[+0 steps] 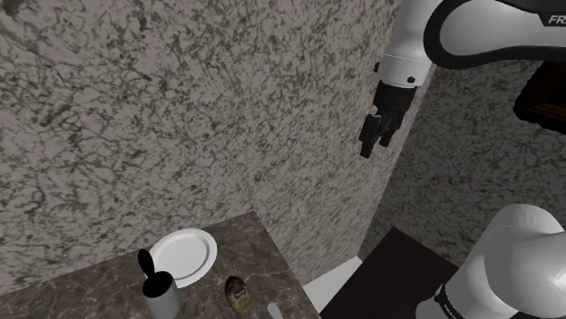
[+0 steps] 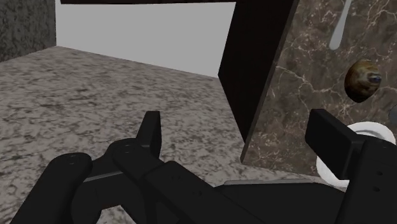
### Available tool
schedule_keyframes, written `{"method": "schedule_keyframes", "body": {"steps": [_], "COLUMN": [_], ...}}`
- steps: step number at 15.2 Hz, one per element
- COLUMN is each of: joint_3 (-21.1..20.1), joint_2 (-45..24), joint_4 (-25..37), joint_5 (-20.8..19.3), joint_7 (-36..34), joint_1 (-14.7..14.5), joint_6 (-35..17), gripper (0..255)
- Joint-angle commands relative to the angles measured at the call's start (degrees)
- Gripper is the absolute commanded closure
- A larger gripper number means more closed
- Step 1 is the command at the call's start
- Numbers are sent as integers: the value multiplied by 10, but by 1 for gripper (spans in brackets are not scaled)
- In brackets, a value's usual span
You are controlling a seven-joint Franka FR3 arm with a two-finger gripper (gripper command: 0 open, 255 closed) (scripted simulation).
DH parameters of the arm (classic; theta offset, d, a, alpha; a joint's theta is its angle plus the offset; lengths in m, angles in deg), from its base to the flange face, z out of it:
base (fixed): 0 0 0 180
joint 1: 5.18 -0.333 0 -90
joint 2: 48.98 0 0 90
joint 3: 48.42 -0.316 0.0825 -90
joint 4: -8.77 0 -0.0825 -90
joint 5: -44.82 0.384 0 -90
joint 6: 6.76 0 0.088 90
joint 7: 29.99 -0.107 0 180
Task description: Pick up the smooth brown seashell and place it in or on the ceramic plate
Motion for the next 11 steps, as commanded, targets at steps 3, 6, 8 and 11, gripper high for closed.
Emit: {"method": "schedule_keyframes", "body": {"steps": [3, 6, 8, 11], "joint_3": [-32, -57, -74, -100], "joint_2": [-26, -56, -80, -121], "joint_4": [-34, -50, -58, -64], "joint_5": [22, 37, 46, 57], "joint_7": [-25, -45, -58, -77], "joint_1": [-17, -30, -38, -49], "joint_6": [-59, -105, -136, -184], "gripper": [0, 0, 0, 0]}}
